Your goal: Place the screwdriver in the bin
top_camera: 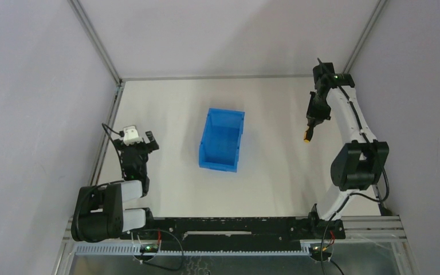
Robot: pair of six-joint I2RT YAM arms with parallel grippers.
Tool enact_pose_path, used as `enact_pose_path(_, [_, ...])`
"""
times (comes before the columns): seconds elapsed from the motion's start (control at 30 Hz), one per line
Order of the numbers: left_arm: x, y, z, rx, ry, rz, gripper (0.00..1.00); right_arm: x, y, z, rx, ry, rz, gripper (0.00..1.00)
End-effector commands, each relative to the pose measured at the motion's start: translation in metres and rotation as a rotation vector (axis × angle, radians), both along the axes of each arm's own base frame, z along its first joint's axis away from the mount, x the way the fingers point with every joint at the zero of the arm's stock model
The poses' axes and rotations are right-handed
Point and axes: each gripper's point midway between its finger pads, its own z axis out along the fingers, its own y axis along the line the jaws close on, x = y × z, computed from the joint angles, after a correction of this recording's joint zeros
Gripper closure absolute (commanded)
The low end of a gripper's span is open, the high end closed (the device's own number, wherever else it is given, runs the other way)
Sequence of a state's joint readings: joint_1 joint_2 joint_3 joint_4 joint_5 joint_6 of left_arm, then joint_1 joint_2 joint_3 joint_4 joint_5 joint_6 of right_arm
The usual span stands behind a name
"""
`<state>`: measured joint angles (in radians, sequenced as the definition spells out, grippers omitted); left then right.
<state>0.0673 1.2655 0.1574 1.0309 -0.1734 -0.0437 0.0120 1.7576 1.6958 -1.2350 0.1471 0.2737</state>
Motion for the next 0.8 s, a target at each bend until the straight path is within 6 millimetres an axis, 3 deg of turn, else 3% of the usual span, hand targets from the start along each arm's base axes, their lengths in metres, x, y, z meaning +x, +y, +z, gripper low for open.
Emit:
enact_pose_path(0.0, [0.009, 0.0, 0.023, 0.02, -0.067, -0.002, 0.0, -0.027, 0.022, 0.028, 0.013, -0.003, 0.021, 1.0])
enact_pose_path(0.1, [0.01, 0.0, 0.024, 0.02, -0.067, -0.003, 0.0, -0.026, 0.058, 0.036, 0.053, -0.052, 0.078, 1.0])
enact_pose_path(0.2, [0.009, 0.0, 0.023, 0.02, -0.066, -0.002, 0.0, -0.019, 0.11, 0.047, 0.118, -0.121, 0.161, 1.0])
enact_pose_path(0.4, [0.009, 0.0, 0.023, 0.02, -0.067, -0.002, 0.0, -0.022, 0.25, 0.073, 0.232, -0.226, 0.463, 1.0])
enact_pose_path(0.47, [0.009, 0.0, 0.024, 0.02, -0.068, -0.002, 0.0, -0.024, 0.283, 0.084, 0.255, -0.263, 0.534, 1.0])
enact_pose_path(0.57, [0.01, 0.0, 0.024, 0.02, -0.068, -0.003, 0.0, -0.024, 0.314, 0.095, 0.27, -0.316, 0.597, 1.0])
enact_pose_path(0.63, [0.009, 0.0, 0.023, 0.02, -0.067, -0.003, 0.0, -0.02, 0.327, 0.092, 0.264, -0.341, 0.612, 1.0])
enact_pose_path(0.77, [0.009, 0.0, 0.023, 0.02, -0.067, -0.003, 0.0, -0.014, 0.343, 0.059, 0.259, -0.331, 0.635, 1.0])
